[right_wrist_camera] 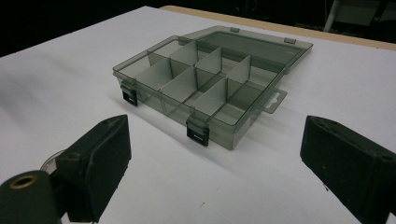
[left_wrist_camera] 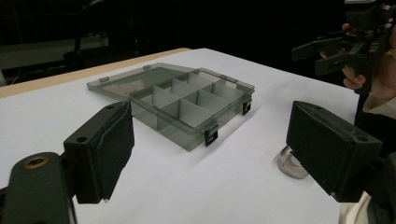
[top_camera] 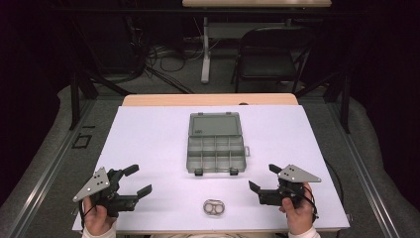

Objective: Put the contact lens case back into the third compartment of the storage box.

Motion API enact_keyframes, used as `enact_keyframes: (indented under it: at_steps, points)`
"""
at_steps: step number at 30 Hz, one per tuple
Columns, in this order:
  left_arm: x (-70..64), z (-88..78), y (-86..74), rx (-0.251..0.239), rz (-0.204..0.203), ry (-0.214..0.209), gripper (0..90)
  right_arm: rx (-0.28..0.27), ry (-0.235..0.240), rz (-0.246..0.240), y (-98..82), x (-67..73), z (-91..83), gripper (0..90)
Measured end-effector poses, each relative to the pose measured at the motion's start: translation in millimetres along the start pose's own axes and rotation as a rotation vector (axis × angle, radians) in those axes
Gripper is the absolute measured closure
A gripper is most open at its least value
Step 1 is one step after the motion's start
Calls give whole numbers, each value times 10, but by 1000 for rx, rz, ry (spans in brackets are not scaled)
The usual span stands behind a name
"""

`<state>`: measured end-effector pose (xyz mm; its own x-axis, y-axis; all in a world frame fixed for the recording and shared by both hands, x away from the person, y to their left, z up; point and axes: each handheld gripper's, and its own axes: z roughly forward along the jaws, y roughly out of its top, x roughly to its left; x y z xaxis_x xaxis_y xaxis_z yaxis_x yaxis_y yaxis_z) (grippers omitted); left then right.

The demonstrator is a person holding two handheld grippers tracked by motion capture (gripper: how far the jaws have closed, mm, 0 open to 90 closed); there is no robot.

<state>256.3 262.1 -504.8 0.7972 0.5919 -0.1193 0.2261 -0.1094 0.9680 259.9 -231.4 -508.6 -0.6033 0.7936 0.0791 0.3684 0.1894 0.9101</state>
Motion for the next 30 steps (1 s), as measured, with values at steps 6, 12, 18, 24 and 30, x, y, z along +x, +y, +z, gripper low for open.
enact_keyframes:
  at_steps: [6, 12, 18, 24, 30]
  points:
    - [15, 35, -4, 18, 5, 3, 157, 10, 2, 15, -19, -25, 20, 19]
    - [-15, -1, -13, 20, 17, 13, 157, 16, 29, 56, 3, -19, 47, 0]
    - [-38, -19, -21, 32, 27, 5, 157, 50, 23, 15, 21, 79, 106, 0]
    - [-62, -30, -23, 34, 33, 3, 157, 58, 35, -23, 53, 147, 105, 27]
    - [-58, -23, -24, 37, 34, -7, 157, 62, 42, -43, 80, 166, 116, 89]
